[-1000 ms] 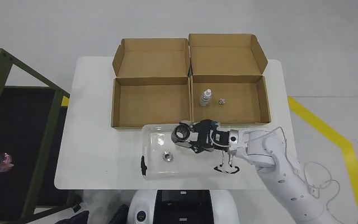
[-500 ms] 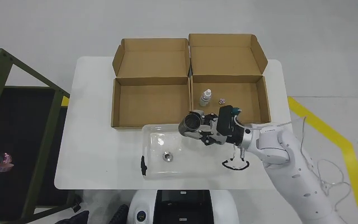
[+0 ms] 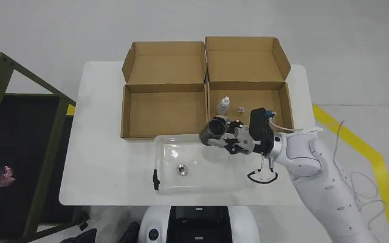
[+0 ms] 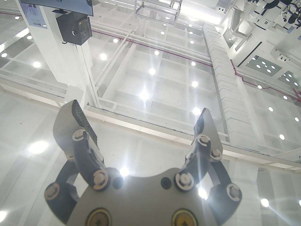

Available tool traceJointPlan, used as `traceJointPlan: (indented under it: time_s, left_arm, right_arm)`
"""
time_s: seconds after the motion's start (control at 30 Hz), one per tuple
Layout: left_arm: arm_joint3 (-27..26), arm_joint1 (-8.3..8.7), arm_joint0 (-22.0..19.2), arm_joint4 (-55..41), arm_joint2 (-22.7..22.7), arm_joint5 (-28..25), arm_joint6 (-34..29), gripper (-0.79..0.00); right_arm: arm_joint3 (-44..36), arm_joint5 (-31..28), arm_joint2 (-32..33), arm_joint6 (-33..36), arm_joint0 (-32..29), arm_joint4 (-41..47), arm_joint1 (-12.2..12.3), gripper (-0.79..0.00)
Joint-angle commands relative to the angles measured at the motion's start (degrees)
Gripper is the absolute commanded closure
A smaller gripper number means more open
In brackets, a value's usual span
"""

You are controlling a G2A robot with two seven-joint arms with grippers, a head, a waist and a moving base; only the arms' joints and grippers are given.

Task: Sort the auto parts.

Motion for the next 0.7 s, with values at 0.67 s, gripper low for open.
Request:
traceJointPlan:
  time_s: [0.67]
  left_arm:
    - [0.0, 0.00, 0.0, 0.0, 0.0, 0.0, 0.0, -0.785]
  right_arm:
    - [2.0, 1.8, -0.8, 0.2, 1.9, 2.2, 0.1, 0.000]
